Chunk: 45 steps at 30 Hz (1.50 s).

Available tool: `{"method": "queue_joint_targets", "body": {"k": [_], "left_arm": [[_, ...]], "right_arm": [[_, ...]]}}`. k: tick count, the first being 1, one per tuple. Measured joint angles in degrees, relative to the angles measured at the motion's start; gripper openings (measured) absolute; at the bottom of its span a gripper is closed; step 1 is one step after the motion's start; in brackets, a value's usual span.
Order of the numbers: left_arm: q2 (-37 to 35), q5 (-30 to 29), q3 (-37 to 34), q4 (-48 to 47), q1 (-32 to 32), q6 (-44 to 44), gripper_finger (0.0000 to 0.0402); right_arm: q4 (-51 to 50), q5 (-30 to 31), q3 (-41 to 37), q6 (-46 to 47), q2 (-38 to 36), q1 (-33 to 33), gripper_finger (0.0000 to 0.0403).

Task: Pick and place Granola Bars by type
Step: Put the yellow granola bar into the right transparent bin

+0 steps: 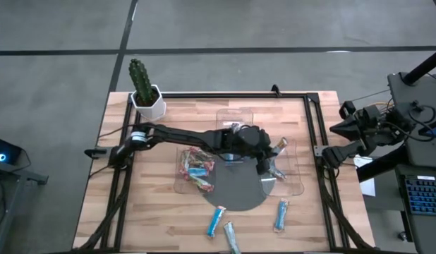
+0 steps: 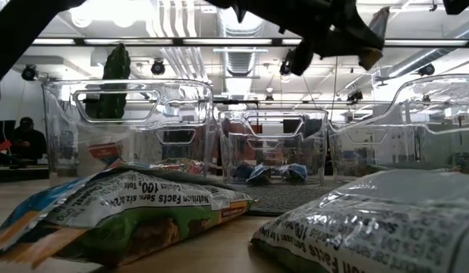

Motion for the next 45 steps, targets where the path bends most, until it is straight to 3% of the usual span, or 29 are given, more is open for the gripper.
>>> {"method": "queue_joint_targets", "body": {"k": [6, 14, 18, 28, 45], "left_arm": [[3.0, -0.1, 0.0, 8.9, 1.7, -1.7, 0.0032], [3.4, 0.8, 0.0, 9.5, 3.7, -2.1, 0.0036], [3.4, 4.3, 0.0, 9.7, 3.9, -1.2, 0.0064], [3.4, 6.4, 0.0, 8.4, 4.1, -1.1, 0.0145], [3.4, 14.0, 0.0, 1.6, 4.1, -1.9, 0.0150]], "right_arm": [[0.0, 0.0, 0.0, 1.4, 0.0, 0.0, 0.0009], [0.0, 0.0, 0.0, 2.1, 0.5, 0.0, 0.0009], [0.0, 0.0, 0.0, 2.1, 0.5, 0.0, 0.0009], [0.0, 0.0, -0.1, 2.0, 0.5, 0.0, 0.0009], [0.0, 1.5, -0.1, 1.7, 0.5, 0.0, 0.0008]]}}
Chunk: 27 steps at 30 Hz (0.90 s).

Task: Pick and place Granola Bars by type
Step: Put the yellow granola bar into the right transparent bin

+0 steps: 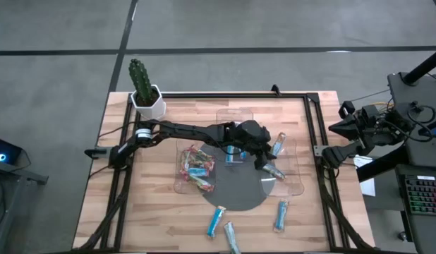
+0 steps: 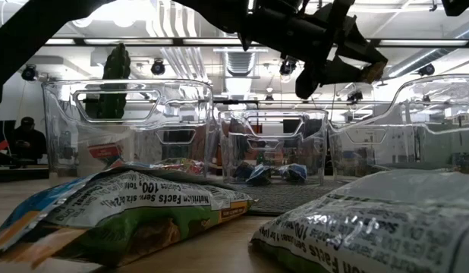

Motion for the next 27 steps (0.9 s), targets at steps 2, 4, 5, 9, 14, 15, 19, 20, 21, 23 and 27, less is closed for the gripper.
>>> {"method": "queue_joint_targets", "body": {"k": [2, 4, 5, 9, 14, 15, 19, 20, 21, 23, 27], "left_arm": [[0.0, 0.7, 0.0, -1.0, 0.0, 0.0, 0.0150], [0.0, 1.0, 0.0, -1.2, 0.0, 0.0, 0.0150], [0.0, 1.2, 0.0, -1.1, 0.0, 0.0, 0.0150], [0.0, 1.3, 0.0, -1.0, 0.0, -1.1, 0.0152], [0.0, 1.3, 0.0, -0.7, 0.1, -4.1, 0.0172], [0.0, 1.3, 0.0, -0.7, 0.1, -3.8, 0.0177], [0.0, 1.2, 0.0, -0.7, 0.2, -3.6, 0.0190], [0.0, 1.2, 0.0, -0.7, 0.2, -3.7, 0.0192], [0.0, 1.2, 0.0, -0.7, 0.2, -3.8, 0.0194], [0.0, 1.2, 0.0, -0.7, 0.2, -4.6, 0.0195], [0.0, 1.1, 0.0, -0.7, 0.2, -5.2, 0.0195]], "right_arm": [[0.0, 0.0, 0.0, -0.2, 0.0, 0.0, 0.0008], [0.0, 0.0, 0.0, -0.1, 0.0, 0.0, 0.0008], [0.0, 0.0, 0.0, 0.0, 0.0, 0.0, 0.0008], [0.0, 0.0, 0.0, 0.1, 0.0, 0.0, 0.0008], [0.0, 0.0, 0.0, 0.2, -0.1, 0.0, 0.0008], [0.0, 0.0, 0.0, 0.2, -0.1, 0.0, 0.0008], [0.1, 0.0, 0.0, 0.2, -0.1, 0.0, 0.0008], [0.1, 0.0, 0.0, 0.2, -0.1, 0.0, 0.0008], [0.1, 0.0, 0.0, 0.2, -0.1, 0.0, 0.0008], [0.1, 0.0, 0.0, 0.2, -0.1, 0.0, 0.0008], [0.1, 0.0, 0.0, 0.2, -0.1, 0.0, 0.0008]]}}
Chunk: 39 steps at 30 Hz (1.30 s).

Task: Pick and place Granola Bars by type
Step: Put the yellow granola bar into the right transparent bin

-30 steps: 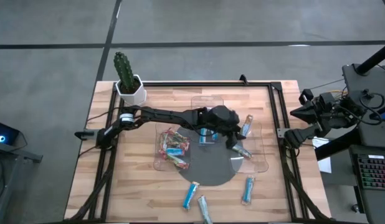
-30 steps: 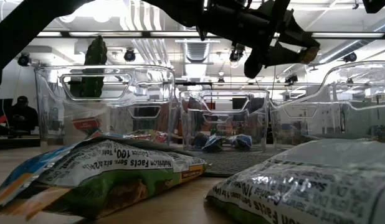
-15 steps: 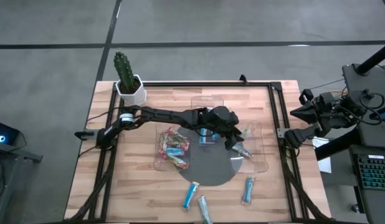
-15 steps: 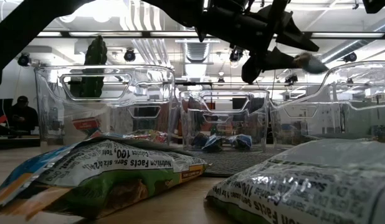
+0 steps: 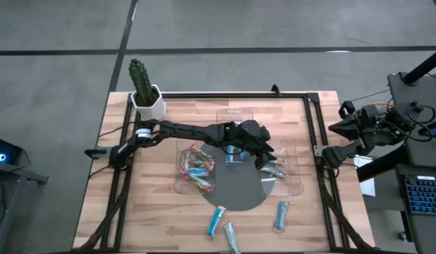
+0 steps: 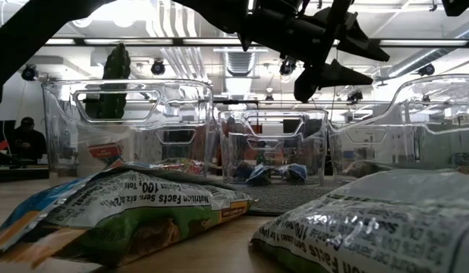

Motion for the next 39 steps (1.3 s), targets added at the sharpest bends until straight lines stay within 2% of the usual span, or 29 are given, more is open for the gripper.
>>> {"method": "queue_joint_targets", "body": {"k": [7, 14, 23, 26, 31, 34, 39], "left_arm": [[-0.7, 2.4, 0.0, -0.8, -0.7, 0.8, 0.0188], [-7.2, 1.2, 0.0, -8.4, -2.4, 2.9, 0.0150], [-18.8, -10.5, 0.0, -31.3, -9.4, 8.2, 0.0118], [-21.5, -12.4, 0.0, -35.0, -12.9, 6.0, 0.0117], [-24.0, -14.0, 0.0, -35.5, -17.5, -1.4, 0.0117], [-25.1, -16.8, 0.0, -37.7, -20.4, -4.5, 0.0117], [-25.6, -22.7, 0.0, -40.5, -24.0, -4.8, 0.0106]], "right_arm": [[0.0, 0.0, 0.0, 0.0, 0.0, 0.0, 0.0008], [0.1, 0.0, 0.0, 0.2, 0.0, 0.0, 0.0008], [0.2, 0.0, 0.0, 1.1, 0.0, 0.0, 0.0008], [0.3, 0.1, 0.0, 1.1, 0.1, 0.0, 0.0008], [0.3, 0.4, -0.2, 1.1, 0.6, 0.0, 0.0008], [0.3, 0.5, -0.3, 1.3, 1.0, 0.0, 0.0008], [0.4, 0.5, -0.4, 1.3, 1.7, 0.0, 0.0008]]}}
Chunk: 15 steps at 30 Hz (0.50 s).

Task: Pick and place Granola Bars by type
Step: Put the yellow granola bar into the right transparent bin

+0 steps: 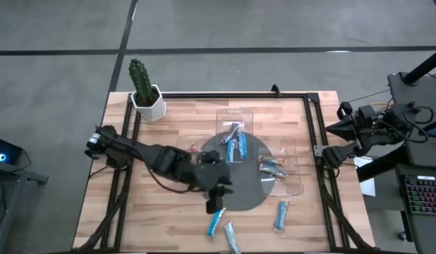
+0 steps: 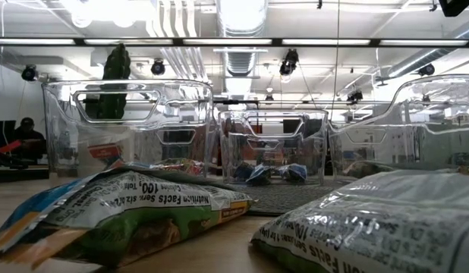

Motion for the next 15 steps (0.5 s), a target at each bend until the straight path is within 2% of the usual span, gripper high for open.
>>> {"method": "queue_joint_targets", "body": {"k": [3, 7, 15], "left_arm": [[-1.0, -5.4, 0.0, 0.0, -1.5, 1.8, 0.0074], [-2.3, -8.5, 0.0, 1.4, -2.3, 6.5, 0.0011], [-8.7, -10.5, -4.9, 5.9, -2.4, 11.5, 0.0000]], "right_arm": [[0.1, 0.0, 0.0, -0.1, 1.4, 0.0, 0.0008], [2.0, -0.9, 0.0, -1.8, 5.2, 0.0, 0.0008], [13.5, -4.6, 0.0, -4.8, 14.9, 0.0, 0.0008]]}}
